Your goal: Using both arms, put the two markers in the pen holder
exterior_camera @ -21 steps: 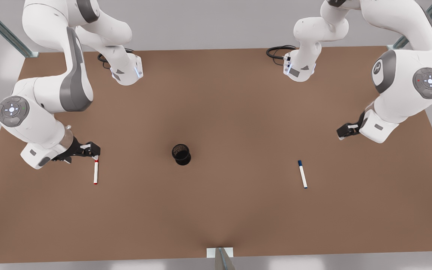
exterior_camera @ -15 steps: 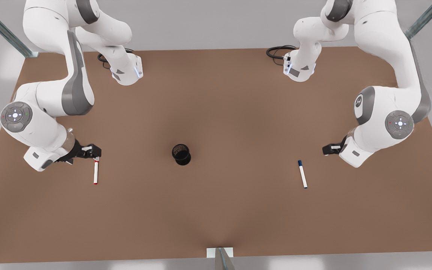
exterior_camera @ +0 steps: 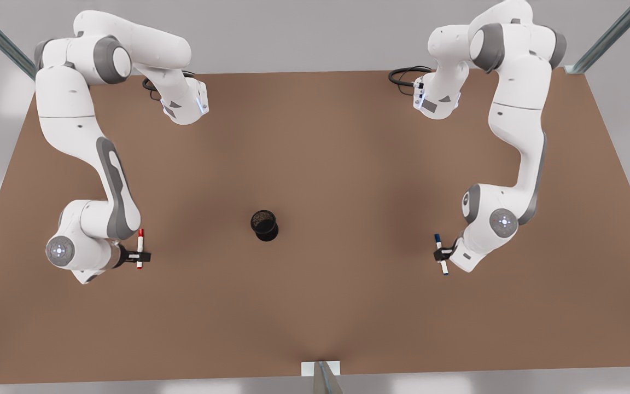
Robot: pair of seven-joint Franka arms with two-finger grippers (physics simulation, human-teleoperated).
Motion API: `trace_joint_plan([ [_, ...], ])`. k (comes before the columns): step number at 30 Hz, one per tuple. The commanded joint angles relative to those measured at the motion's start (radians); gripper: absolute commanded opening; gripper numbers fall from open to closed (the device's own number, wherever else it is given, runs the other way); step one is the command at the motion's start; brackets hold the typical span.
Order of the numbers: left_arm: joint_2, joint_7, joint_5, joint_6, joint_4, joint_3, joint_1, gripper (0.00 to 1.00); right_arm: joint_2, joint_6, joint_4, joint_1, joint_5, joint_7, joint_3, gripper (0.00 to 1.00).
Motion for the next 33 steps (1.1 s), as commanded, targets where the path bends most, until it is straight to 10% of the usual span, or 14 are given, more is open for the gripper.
trace_joint_plan([
  [1,0.007,-0.055,0.003,0.092,0.002,0.0,0.004,0.9,0.038,0.175,0.0,-0.01,0.0,-0.067,0.0,1.0],
  [10,0.057,-0.054,0.003,0.092,0.012,0.0,0.007,0.73,0.078,0.188,-0.007,-0.021,-0.001,-0.113,0.002,0.61],
  [33,0.119,-0.055,0.014,0.089,0.035,0.003,-0.002,0.46,0.04,0.232,-0.122,-0.042,-0.019,-0.229,0.003,0.5],
])
